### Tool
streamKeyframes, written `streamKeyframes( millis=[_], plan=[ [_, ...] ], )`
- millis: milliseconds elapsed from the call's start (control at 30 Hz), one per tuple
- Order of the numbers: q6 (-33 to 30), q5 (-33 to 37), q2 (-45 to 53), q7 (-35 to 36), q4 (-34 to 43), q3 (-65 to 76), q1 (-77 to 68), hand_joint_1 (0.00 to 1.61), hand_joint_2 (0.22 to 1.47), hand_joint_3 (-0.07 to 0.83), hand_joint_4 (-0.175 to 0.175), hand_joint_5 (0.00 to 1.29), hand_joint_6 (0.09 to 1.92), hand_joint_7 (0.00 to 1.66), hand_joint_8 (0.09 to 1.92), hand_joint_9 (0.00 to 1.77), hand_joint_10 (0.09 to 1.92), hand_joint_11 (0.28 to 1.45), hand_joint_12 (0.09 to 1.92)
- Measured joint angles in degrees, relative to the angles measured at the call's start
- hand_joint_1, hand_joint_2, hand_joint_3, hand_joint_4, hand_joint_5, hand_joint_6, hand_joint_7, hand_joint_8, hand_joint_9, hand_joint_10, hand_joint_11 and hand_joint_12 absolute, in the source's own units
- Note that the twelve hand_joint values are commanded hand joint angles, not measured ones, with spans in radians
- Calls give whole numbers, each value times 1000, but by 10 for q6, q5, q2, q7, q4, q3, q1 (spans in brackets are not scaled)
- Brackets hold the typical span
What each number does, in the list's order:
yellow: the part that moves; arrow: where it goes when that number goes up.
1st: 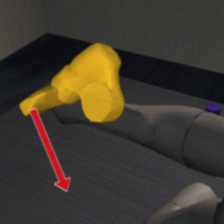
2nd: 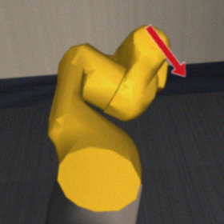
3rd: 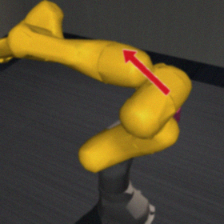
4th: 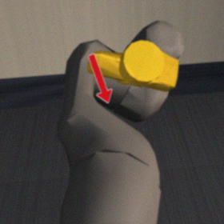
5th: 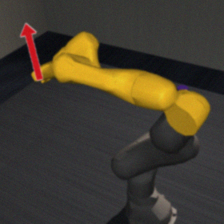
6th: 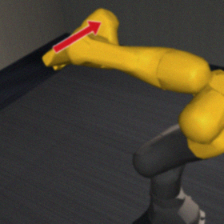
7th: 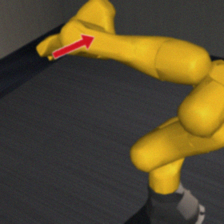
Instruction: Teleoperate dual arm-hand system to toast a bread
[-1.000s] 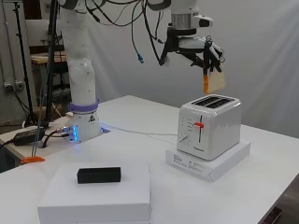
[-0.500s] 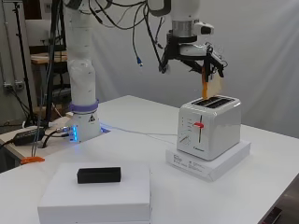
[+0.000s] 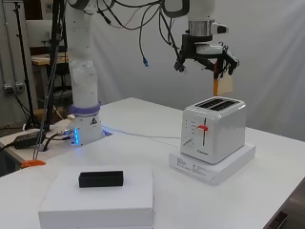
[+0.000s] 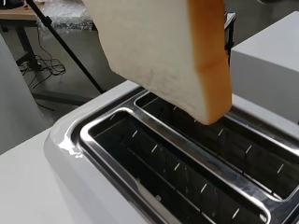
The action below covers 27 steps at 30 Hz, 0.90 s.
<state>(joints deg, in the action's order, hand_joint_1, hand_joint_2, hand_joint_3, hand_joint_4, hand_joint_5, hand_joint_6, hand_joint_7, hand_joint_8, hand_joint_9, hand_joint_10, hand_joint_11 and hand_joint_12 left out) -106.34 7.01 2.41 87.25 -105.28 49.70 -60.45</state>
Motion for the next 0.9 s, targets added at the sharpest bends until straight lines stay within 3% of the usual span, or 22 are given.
streamKeyframes(
  millis=[67,167,233,367,567,700,900],
  plan=[
    [-3,-37,-38,-42,-1,50,-65,907,1240,0,171,749,1326,1491,180,1407,879,686,1326],
    [-5,-99,-109,-117,-2,189,-239,917,1232,0,169,764,1306,1351,673,1383,1167,738,1457],
    [-5,-135,-154,-158,-1,275,-350,919,1227,0,174,773,1292,1299,820,1371,1205,725,1455],
    [-3,-202,-228,-229,4,421,-514,920,1224,0,175,779,1283,1297,883,1366,1211,717,1449],
    [13,-276,-275,-289,19,494,-594,910,1232,1,175,763,1306,1284,1132,1390,1304,736,1511],
    [27,-268,-293,-233,25,497,-599,897,1246,0,175,740,1341,1253,1148,1364,1333,694,1456],
    [29,-304,-293,-219,15,458,-590,902,1241,0,175,750,1327,1331,754,1387,1060,656,1322]
  ],
)
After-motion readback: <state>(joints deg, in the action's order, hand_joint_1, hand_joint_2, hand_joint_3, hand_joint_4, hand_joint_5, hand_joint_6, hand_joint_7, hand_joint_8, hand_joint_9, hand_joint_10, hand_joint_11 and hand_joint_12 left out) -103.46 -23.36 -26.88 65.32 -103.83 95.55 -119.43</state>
